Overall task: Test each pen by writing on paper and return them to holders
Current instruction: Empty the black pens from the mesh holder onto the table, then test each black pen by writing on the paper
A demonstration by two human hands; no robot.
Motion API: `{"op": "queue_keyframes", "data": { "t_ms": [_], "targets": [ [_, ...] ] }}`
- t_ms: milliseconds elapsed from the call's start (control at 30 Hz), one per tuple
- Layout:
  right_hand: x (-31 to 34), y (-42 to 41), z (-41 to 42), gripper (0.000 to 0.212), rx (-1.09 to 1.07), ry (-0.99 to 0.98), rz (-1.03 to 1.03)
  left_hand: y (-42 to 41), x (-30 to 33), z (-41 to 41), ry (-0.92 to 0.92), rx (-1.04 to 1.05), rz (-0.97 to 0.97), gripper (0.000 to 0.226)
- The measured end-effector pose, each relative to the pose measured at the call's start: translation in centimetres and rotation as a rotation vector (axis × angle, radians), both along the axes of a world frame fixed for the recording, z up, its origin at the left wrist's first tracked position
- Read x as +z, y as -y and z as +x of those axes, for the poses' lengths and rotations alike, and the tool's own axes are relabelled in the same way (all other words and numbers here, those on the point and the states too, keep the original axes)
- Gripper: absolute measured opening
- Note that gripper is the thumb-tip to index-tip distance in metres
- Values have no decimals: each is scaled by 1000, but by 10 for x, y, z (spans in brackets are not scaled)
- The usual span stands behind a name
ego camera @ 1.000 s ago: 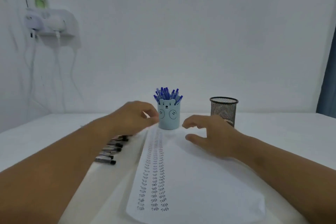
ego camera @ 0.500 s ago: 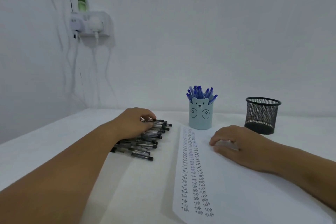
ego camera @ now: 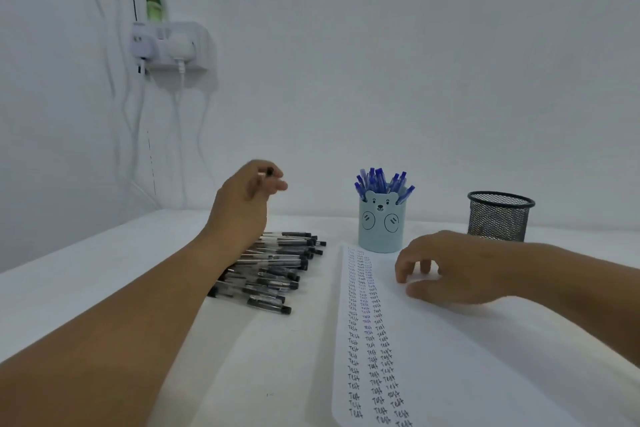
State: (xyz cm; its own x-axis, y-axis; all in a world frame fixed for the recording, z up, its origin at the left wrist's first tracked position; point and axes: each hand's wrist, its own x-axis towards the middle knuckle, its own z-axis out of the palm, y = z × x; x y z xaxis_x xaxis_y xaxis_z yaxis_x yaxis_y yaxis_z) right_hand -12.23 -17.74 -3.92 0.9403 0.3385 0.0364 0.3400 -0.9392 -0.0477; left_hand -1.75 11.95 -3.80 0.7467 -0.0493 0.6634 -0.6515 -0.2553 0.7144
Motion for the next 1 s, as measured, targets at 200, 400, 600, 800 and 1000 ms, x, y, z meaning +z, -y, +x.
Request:
{"op": "queue_keyframes", "data": {
  "t_ms": [200, 400, 600, 800, 1000],
  "targets": [
    [33, -28, 26, 6, 5, 63, 28, 7, 30, -18, -357, -421, -933, 31],
    [26, -46, 50, 11, 87, 237, 672, 17, 23, -20, -577, -573, -1212, 33],
    [-11, -45, 53, 4, 209, 526, 788, 44, 13, -31, -578, -677, -1078, 16],
    [-20, -36, 57, 18, 253, 616, 537, 72, 17, -37, -609, -745, -971, 30],
    [-26, -25, 62, 4, 132, 616, 529, 79, 26, -26, -530, -758, -383, 30]
  ]
}}
